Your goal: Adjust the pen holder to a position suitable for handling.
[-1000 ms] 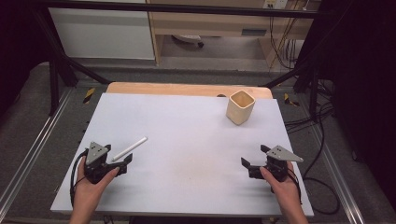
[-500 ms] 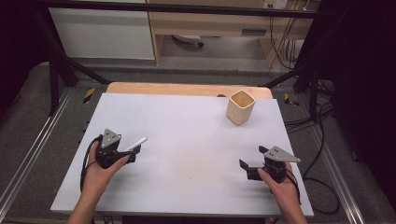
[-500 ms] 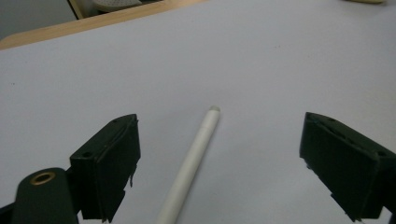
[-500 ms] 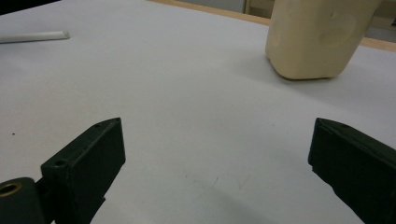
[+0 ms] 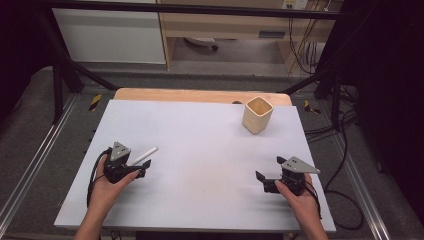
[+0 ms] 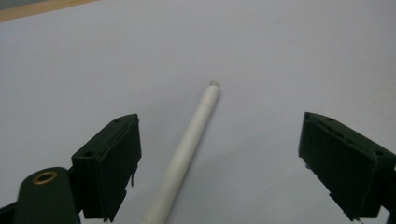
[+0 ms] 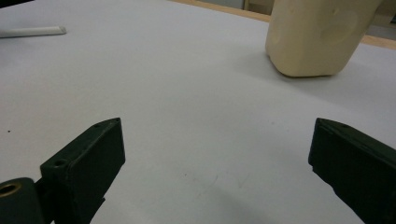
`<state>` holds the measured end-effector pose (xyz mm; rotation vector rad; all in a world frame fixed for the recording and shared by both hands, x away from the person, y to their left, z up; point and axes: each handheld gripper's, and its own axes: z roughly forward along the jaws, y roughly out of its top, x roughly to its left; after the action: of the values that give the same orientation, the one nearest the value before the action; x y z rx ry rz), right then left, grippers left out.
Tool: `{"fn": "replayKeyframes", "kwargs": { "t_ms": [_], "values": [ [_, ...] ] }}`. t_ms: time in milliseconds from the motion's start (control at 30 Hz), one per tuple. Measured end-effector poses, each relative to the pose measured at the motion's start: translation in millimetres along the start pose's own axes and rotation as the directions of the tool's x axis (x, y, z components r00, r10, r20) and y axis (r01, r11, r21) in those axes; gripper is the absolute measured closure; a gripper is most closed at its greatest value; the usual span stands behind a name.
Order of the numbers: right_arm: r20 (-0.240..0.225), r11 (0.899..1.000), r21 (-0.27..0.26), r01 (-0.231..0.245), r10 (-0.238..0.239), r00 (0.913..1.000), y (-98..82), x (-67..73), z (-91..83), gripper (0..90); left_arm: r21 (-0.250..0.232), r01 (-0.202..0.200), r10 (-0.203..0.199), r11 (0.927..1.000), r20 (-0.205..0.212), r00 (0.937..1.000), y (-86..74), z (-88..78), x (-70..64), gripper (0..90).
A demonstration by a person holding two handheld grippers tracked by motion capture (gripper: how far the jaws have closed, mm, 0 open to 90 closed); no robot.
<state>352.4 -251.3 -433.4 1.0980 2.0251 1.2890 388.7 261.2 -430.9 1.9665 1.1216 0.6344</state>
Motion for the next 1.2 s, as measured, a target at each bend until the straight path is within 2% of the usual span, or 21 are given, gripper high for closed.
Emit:
{"fn": "replayKeyframes", "kwargs": {
  "t_ms": [67, 367, 600, 867, 1033, 1200],
  "values": [
    [0.001, 1.0, 0.002, -0.003, 0.003, 1.0, -0.1, -0.8, -0.1, 4.1, 0.023, -0.017, 0.017, 0.9996, -0.001, 0.9998, -2.0, 2.7, -0.4, 14.7],
    [0.001, 1.0, 0.004, -0.004, 0.004, 1.0, -0.3, -0.6, 0.1, 4.0, 0.053, -0.029, 0.029, 0.9981, 0.005, 0.9996, -4.2, 6.8, 0.1, 19.0],
    [-0.006, 1.0, 0.014, -0.001, 0.001, 1.0, -0.7, 0.7, 1.9, 3.9, 0.091, -0.033, 0.033, 0.9953, 0.002, 0.9995, -7.5, 13.3, 3.1, 29.5],
    [-0.009, 1.0, 0.023, -0.002, 0.003, 1.0, -1.4, 0.8, 3.7, 3.8, 0.132, -0.043, 0.041, 0.9904, 0.018, 0.999, -11.0, 22.9, 3.2, 37.3],
    [-0.01, 1.0, 0.028, 0.0, 0.001, 1.0, -1.7, 1.1, 3.9, 3.9, 0.124, -0.041, 0.037, 0.9915, 0.03, 0.9989, -10.6, 25.7, 2.1, 41.9],
    [-0.009, 1.0, 0.03, -0.007, 0.007, 0.9999, -2.1, 1.2, 4.1, 3.9, 0.111, -0.039, 0.033, 0.993, 0.052, 0.9981, -10.5, 26.7, 2.5, 54.7]
  ]
}}
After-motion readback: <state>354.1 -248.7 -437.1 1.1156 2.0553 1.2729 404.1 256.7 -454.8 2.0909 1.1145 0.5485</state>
